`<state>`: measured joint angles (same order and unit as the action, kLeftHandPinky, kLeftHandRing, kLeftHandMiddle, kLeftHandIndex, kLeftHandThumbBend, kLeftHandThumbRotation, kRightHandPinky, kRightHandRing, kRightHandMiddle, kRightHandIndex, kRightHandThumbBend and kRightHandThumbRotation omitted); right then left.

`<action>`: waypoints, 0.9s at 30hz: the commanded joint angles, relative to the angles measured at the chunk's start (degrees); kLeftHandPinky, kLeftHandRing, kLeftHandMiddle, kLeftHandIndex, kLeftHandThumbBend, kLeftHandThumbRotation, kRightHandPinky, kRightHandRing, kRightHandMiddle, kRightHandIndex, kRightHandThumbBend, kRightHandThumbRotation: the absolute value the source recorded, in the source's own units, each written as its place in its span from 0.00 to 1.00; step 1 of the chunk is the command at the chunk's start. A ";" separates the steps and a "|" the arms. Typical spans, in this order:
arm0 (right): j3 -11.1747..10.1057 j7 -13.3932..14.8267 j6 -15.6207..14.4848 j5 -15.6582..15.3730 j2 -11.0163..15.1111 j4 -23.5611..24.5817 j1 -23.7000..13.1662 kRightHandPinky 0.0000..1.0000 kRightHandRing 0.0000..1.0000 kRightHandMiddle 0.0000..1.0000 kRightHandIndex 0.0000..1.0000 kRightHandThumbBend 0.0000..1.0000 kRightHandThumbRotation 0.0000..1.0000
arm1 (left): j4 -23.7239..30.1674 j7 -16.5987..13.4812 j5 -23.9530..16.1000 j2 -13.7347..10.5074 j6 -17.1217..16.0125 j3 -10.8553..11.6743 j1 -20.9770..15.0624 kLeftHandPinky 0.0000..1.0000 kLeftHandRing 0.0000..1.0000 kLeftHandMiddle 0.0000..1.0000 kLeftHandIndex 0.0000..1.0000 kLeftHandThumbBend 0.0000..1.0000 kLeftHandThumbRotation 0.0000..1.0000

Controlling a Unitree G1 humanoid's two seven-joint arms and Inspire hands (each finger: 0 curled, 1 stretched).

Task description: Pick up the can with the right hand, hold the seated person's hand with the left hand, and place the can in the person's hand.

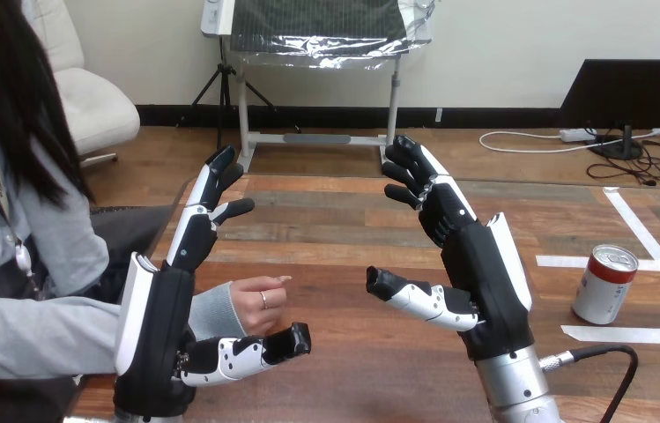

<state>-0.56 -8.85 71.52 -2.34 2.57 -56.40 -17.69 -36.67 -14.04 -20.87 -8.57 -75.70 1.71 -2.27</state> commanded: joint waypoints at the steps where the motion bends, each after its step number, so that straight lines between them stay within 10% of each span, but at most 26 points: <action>1: -0.44 0.68 1.00 0.13 0.43 2.21 -3.07 0.85 0.89 0.91 0.92 1.00 0.51 | 0.11 -0.46 -0.37 0.14 -0.15 1.04 -3.18 0.79 0.92 0.96 0.95 1.00 0.64; 27: -1.16 -1.52 0.69 4.62 1.07 1.93 -4.25 0.88 0.89 0.91 0.92 1.00 0.51 | 0.64 0.34 0.96 -0.27 0.57 0.75 -2.82 0.79 0.92 0.96 0.95 1.00 0.63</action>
<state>-0.65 -9.87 71.52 -0.07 2.58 -56.41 -17.70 -36.67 -13.83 -20.58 -8.59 -75.56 1.88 -2.27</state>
